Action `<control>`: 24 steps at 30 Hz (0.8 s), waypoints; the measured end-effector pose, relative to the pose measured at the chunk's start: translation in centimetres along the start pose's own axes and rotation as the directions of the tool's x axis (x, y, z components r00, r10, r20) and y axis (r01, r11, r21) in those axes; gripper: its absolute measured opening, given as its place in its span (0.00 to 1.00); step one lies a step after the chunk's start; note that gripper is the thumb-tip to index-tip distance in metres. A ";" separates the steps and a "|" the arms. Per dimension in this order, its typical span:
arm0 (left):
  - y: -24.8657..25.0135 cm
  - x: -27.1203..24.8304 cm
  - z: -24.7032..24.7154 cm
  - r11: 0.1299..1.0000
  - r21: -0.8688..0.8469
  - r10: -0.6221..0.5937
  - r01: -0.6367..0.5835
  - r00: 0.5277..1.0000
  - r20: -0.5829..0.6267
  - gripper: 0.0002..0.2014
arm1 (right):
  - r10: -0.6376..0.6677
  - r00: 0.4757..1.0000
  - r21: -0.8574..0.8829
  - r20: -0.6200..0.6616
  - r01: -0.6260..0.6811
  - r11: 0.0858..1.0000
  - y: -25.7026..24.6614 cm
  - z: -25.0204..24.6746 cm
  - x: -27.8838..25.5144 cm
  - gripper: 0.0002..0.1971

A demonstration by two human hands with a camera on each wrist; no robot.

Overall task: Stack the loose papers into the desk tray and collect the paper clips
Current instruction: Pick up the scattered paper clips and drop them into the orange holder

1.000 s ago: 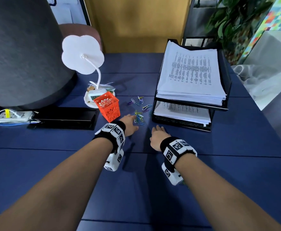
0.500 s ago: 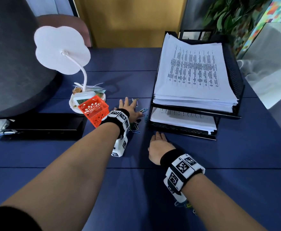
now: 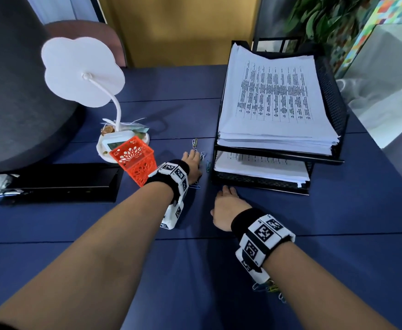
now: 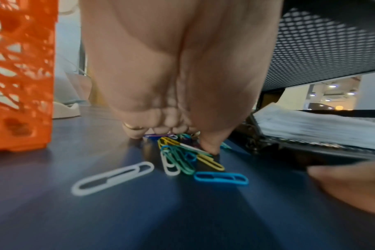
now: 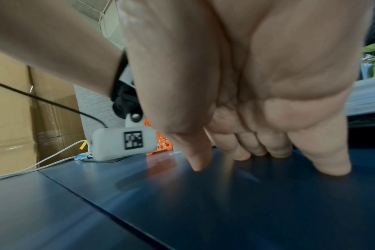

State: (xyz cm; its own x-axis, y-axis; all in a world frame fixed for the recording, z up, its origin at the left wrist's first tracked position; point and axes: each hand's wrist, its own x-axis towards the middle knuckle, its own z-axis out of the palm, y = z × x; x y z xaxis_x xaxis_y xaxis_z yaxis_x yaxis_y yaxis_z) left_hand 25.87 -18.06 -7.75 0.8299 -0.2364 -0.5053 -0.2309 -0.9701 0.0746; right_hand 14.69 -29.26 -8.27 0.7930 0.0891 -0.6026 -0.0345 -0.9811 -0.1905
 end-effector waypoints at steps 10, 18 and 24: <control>0.8 -4.2 -0.8 0.996 0.042 0.069 -0.075 0.990 0.123 0.21 | 0.007 1.000 -0.024 0.028 -0.006 1.000 0.2 -0.4 0.3 0.32; 0.3 0.8 -3.9 0.999 0.035 0.030 -0.028 0.998 -0.050 0.25 | -0.036 0.998 -0.013 -0.046 0.036 0.999 0.7 0.4 0.7 0.32; 0.7 3.0 -4.3 1.000 -0.006 0.001 -0.002 0.999 -0.040 0.28 | -0.058 0.998 -0.025 0.007 0.058 0.998 1.0 0.8 1.4 0.36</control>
State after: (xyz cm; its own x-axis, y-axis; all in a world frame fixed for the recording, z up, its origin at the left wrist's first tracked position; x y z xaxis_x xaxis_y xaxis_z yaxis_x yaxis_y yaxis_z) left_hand 30.34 -19.69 -5.55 0.8491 -0.2397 -0.4707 -0.2290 -0.9701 0.0808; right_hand 15.30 -30.00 -9.93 0.7895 0.1467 -0.5959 0.0264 -0.9782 -0.2059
